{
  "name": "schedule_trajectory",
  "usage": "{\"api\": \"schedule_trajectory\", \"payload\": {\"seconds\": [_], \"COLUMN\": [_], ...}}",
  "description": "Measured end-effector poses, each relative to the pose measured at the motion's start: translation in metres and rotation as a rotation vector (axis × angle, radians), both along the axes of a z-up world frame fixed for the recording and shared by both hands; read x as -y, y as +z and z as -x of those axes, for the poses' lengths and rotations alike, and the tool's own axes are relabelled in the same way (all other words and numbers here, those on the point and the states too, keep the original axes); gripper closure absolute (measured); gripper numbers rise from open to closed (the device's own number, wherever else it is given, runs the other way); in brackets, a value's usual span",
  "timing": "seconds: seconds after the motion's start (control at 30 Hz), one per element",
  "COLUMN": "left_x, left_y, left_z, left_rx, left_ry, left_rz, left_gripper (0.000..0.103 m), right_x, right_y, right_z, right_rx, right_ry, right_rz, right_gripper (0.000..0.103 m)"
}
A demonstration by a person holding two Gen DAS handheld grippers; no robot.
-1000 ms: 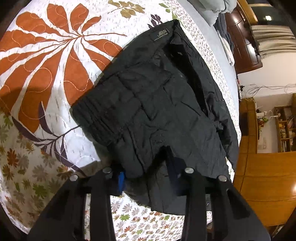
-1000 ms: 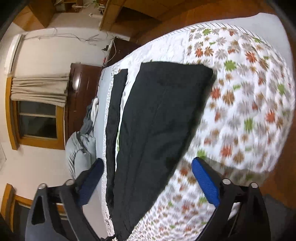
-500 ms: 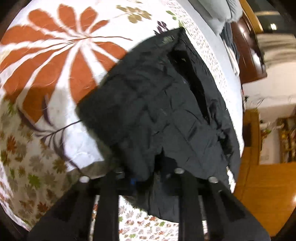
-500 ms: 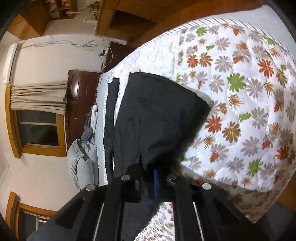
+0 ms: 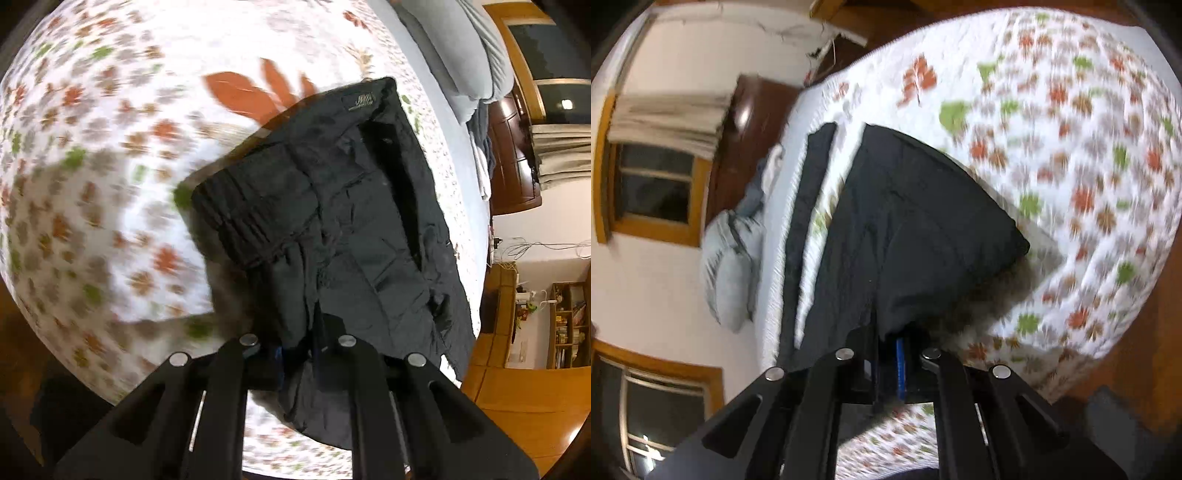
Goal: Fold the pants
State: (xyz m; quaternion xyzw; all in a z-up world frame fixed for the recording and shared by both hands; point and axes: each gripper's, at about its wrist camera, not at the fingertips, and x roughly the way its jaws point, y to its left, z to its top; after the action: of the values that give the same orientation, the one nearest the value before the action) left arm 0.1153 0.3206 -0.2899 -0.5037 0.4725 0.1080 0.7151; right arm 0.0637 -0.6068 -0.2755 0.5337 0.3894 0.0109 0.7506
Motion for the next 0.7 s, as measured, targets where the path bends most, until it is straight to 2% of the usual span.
{"api": "schedule_trajectory", "payload": {"seconds": [0.13, 0.17, 0.2, 0.23, 0.27, 0.3, 0.37, 0.47, 0.5, 0.53, 0.6, 0.7], "left_x": [-0.002, -0.002, -0.001, -0.001, -0.002, -0.002, -0.009, -0.028, -0.034, -0.039, -0.040, -0.048], "left_y": [-0.005, -0.003, 0.000, 0.007, 0.018, 0.028, 0.058, 0.094, 0.102, 0.112, 0.126, 0.115], "left_z": [-0.004, -0.003, -0.003, -0.001, 0.003, 0.007, 0.009, -0.015, -0.028, -0.048, -0.096, -0.166], "left_rx": [0.018, 0.028, 0.038, 0.049, 0.053, 0.050, 0.057, 0.110, 0.118, 0.132, 0.159, 0.144], "left_ry": [-0.045, -0.051, -0.058, -0.068, -0.067, -0.063, -0.079, -0.126, -0.145, -0.171, -0.244, -0.345], "left_rz": [-0.002, 0.007, 0.019, 0.027, -0.001, -0.045, -0.173, -0.235, -0.253, -0.281, -0.327, -0.321], "left_gripper": [0.080, 0.074, 0.058, 0.048, 0.030, 0.021, 0.019, 0.012, 0.011, 0.009, 0.004, 0.004], "right_x": [-0.001, 0.001, 0.002, 0.005, 0.009, 0.009, 0.019, 0.032, 0.031, 0.033, 0.029, 0.006], "right_y": [-0.018, -0.017, -0.014, -0.006, 0.000, 0.007, 0.028, 0.069, 0.078, 0.092, 0.110, 0.122], "right_z": [-0.016, -0.018, -0.020, -0.021, -0.015, -0.012, -0.004, -0.002, -0.002, -0.007, -0.025, -0.071], "right_rx": [-0.072, -0.074, -0.080, -0.081, -0.078, -0.076, -0.100, -0.125, -0.115, -0.085, -0.037, 0.010], "right_ry": [0.017, 0.018, 0.025, 0.036, 0.039, 0.040, 0.036, 0.012, 0.012, 0.019, 0.047, 0.131], "right_rz": [0.011, 0.000, -0.004, 0.004, 0.022, 0.043, 0.125, 0.287, 0.313, 0.327, 0.310, 0.278], "right_gripper": [0.091, 0.090, 0.084, 0.068, 0.059, 0.048, 0.043, 0.040, 0.034, 0.025, 0.013, 0.013]}}
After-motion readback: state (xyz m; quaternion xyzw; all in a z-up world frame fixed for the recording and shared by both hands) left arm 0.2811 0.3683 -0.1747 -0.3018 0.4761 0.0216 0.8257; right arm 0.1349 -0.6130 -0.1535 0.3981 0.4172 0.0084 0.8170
